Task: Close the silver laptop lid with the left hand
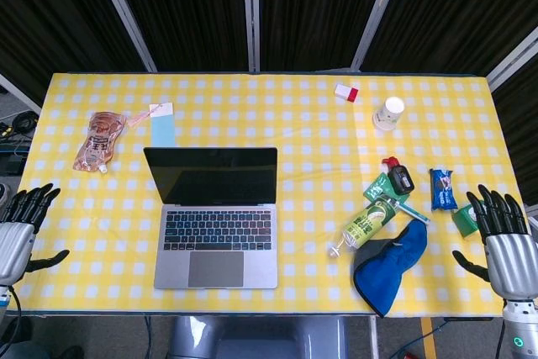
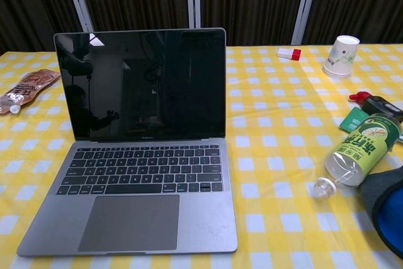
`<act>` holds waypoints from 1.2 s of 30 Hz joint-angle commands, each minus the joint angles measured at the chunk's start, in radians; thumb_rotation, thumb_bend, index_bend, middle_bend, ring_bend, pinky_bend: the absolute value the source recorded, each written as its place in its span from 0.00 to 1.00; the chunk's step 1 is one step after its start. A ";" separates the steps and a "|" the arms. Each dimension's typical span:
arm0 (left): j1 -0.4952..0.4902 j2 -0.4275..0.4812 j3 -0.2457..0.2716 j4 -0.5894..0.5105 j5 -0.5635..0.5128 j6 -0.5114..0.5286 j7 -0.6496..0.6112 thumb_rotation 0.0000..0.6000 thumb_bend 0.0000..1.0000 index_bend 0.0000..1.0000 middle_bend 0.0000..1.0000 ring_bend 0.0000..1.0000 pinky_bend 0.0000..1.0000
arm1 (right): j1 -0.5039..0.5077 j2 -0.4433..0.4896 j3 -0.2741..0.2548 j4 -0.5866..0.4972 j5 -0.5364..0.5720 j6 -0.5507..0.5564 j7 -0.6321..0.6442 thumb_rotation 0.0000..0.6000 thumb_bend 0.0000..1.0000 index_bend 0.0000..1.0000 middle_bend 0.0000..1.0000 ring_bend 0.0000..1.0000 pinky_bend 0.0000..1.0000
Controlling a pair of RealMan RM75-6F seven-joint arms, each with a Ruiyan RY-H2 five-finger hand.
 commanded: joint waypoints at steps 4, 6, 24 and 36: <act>0.001 0.000 0.000 -0.002 -0.002 0.001 0.010 1.00 0.00 0.00 0.00 0.00 0.00 | 0.002 -0.003 0.002 -0.003 0.000 0.000 -0.008 1.00 0.00 0.00 0.00 0.00 0.00; 0.001 0.000 0.001 -0.002 -0.003 0.000 0.011 1.00 0.00 0.00 0.00 0.00 0.00 | 0.001 -0.004 0.002 -0.002 -0.001 0.002 -0.005 1.00 0.00 0.00 0.00 0.00 0.00; -0.445 0.045 -0.282 -0.250 -0.303 -0.472 0.172 1.00 1.00 0.00 0.00 0.00 0.00 | 0.025 -0.024 0.025 0.019 0.075 -0.067 -0.044 1.00 0.00 0.00 0.00 0.00 0.00; -0.749 -0.071 -0.328 -0.148 -0.720 -0.686 0.373 1.00 1.00 0.00 0.00 0.03 0.09 | 0.039 -0.046 0.045 0.060 0.139 -0.109 -0.060 1.00 0.00 0.00 0.00 0.00 0.00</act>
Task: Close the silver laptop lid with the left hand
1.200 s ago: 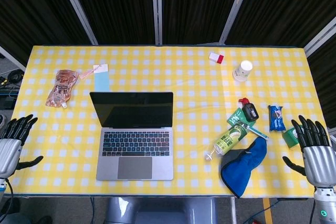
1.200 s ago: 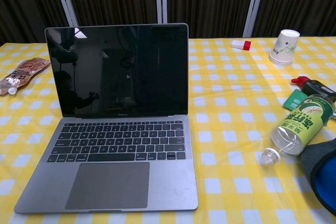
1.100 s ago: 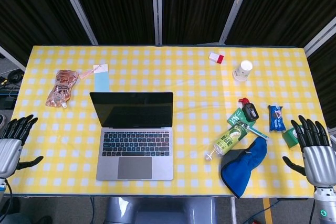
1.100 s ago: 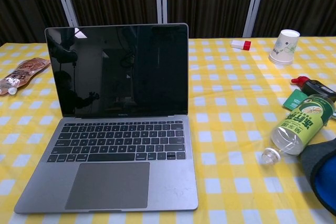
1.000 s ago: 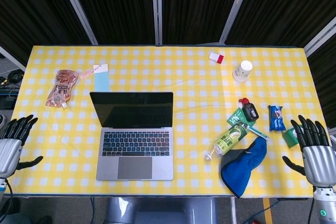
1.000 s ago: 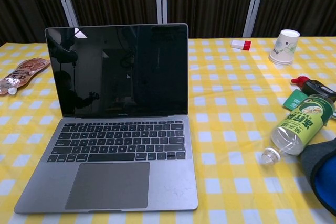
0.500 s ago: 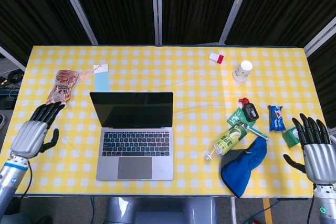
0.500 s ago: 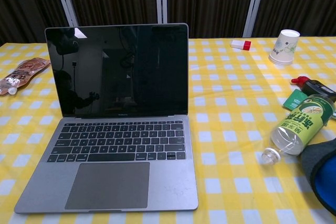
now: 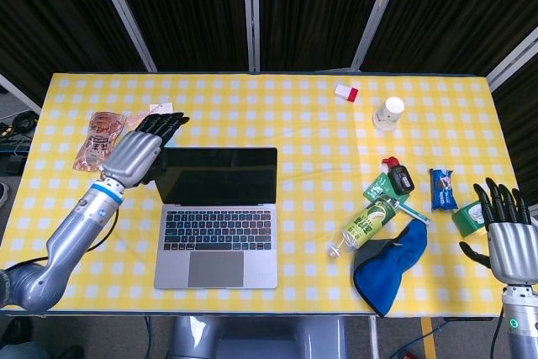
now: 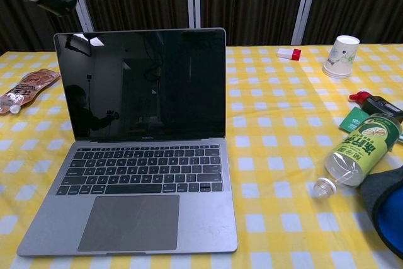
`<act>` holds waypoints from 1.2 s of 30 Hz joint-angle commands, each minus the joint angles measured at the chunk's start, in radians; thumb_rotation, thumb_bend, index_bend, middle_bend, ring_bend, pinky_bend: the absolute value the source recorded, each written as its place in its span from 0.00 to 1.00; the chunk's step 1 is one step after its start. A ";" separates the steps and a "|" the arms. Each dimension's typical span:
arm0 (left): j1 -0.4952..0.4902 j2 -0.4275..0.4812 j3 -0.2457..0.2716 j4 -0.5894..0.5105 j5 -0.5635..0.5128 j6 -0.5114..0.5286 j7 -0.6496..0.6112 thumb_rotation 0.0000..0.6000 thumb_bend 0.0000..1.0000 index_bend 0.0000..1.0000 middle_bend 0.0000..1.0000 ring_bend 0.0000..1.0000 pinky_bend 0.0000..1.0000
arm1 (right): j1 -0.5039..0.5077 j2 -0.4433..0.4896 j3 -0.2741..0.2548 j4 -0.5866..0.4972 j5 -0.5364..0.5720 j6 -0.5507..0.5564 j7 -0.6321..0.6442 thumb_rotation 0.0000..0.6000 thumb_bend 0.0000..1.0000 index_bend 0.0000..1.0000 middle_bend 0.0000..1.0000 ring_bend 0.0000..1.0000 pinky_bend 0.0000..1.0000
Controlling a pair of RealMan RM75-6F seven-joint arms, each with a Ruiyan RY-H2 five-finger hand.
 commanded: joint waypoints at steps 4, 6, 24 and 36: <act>-0.143 -0.089 0.033 0.079 -0.187 -0.077 0.108 1.00 1.00 0.04 0.04 0.10 0.18 | 0.004 -0.007 0.000 0.013 0.010 -0.012 -0.003 1.00 0.00 0.00 0.00 0.00 0.00; -0.153 -0.099 0.043 0.088 -0.201 -0.074 0.115 1.00 1.00 0.06 0.06 0.12 0.19 | 0.004 -0.007 0.001 0.014 0.012 -0.011 -0.001 1.00 0.00 0.00 0.00 0.00 0.00; -0.159 -0.047 0.088 0.046 -0.208 -0.079 0.045 1.00 1.00 0.26 0.26 0.32 0.34 | 0.006 -0.010 0.001 0.017 0.018 -0.011 -0.011 1.00 0.00 0.00 0.00 0.00 0.00; -0.080 0.074 0.096 -0.083 -0.019 -0.129 -0.111 1.00 1.00 0.27 0.27 0.33 0.35 | 0.010 -0.015 -0.004 0.015 0.014 -0.014 -0.026 1.00 0.00 0.00 0.00 0.00 0.00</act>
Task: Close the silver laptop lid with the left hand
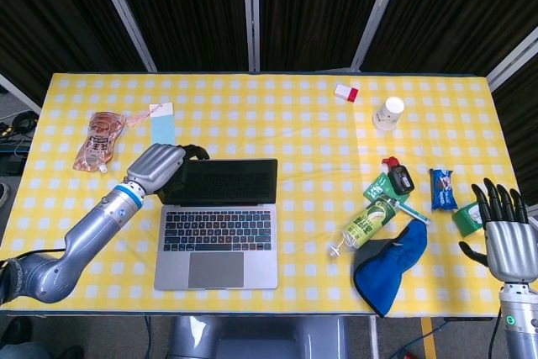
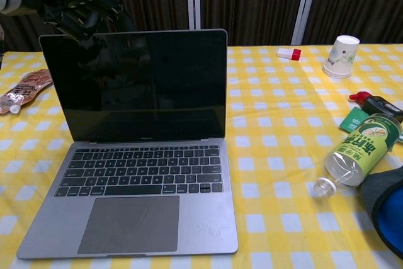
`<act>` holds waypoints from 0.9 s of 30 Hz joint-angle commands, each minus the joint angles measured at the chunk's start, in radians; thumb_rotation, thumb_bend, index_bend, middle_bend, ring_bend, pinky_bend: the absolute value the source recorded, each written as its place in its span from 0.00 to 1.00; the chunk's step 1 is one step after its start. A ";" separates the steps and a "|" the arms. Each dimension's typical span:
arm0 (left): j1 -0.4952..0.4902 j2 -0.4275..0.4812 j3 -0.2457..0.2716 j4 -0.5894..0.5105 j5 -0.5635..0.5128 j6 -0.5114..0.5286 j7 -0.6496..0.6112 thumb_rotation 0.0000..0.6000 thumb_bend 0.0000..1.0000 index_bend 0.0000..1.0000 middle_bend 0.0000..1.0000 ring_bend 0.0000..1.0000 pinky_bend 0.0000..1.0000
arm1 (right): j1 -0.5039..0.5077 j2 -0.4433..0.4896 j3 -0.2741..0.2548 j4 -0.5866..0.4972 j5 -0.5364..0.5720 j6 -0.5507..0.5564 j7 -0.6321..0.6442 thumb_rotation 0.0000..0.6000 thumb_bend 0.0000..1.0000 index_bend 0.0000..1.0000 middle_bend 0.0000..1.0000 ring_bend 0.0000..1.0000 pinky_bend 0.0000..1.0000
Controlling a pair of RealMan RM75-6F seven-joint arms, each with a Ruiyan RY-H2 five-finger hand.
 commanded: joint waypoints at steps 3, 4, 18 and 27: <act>0.040 0.051 0.016 -0.068 0.097 -0.045 -0.074 1.00 1.00 0.27 0.27 0.33 0.35 | -0.001 0.000 0.000 -0.002 -0.002 0.004 -0.003 1.00 0.00 0.00 0.00 0.00 0.00; 0.045 0.059 0.018 -0.075 0.113 -0.051 -0.084 1.00 1.00 0.27 0.27 0.33 0.35 | -0.001 0.001 0.000 -0.003 -0.002 0.005 -0.003 1.00 0.00 0.00 0.00 0.00 0.00; 0.130 0.096 0.077 -0.156 0.444 -0.105 -0.287 1.00 1.00 0.27 0.27 0.34 0.35 | -0.004 0.004 -0.002 -0.012 -0.005 0.013 -0.011 1.00 0.00 0.00 0.00 0.00 0.00; 0.148 0.084 0.146 -0.150 0.681 -0.095 -0.434 1.00 1.00 0.29 0.28 0.35 0.36 | -0.005 0.004 -0.002 -0.013 -0.005 0.016 -0.012 1.00 0.00 0.00 0.00 0.00 0.00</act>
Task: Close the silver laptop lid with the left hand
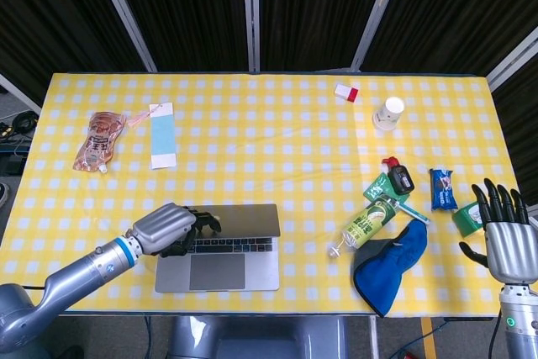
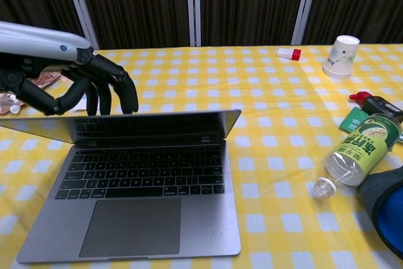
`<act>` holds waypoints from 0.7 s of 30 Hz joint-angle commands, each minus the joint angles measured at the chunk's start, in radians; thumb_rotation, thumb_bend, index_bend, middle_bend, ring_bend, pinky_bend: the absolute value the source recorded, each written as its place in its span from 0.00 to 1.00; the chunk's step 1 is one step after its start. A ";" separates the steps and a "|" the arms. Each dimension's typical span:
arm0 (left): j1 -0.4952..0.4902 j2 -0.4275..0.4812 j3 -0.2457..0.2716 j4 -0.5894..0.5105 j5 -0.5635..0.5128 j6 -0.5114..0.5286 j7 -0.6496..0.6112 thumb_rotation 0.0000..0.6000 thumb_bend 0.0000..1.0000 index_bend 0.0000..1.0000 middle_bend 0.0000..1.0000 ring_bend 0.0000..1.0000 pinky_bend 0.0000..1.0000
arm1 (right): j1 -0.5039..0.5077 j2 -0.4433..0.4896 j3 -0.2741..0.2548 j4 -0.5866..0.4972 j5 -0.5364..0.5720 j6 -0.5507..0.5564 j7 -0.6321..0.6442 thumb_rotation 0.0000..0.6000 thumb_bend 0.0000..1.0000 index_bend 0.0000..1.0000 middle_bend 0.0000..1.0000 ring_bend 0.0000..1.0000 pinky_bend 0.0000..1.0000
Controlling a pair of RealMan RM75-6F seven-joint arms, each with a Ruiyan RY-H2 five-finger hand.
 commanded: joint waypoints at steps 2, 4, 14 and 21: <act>0.010 -0.021 0.057 0.019 0.149 0.026 -0.096 1.00 1.00 0.30 0.28 0.35 0.36 | 0.000 0.000 0.001 -0.001 0.001 0.001 0.000 1.00 0.00 0.00 0.00 0.00 0.00; 0.005 -0.030 0.082 0.042 0.204 0.036 -0.128 1.00 1.00 0.30 0.28 0.35 0.36 | -0.001 0.000 0.002 -0.001 0.002 0.002 0.000 1.00 0.00 0.00 0.00 0.00 0.00; 0.001 -0.138 0.172 0.178 0.352 0.108 -0.137 1.00 1.00 0.30 0.28 0.35 0.36 | 0.000 -0.001 0.001 -0.001 0.008 -0.004 -0.002 1.00 0.00 0.00 0.00 0.00 0.00; 0.033 -0.255 0.205 0.274 0.365 0.156 -0.019 1.00 1.00 0.30 0.28 0.35 0.36 | -0.001 0.002 0.003 -0.005 0.010 0.000 -0.001 1.00 0.00 0.00 0.00 0.00 0.00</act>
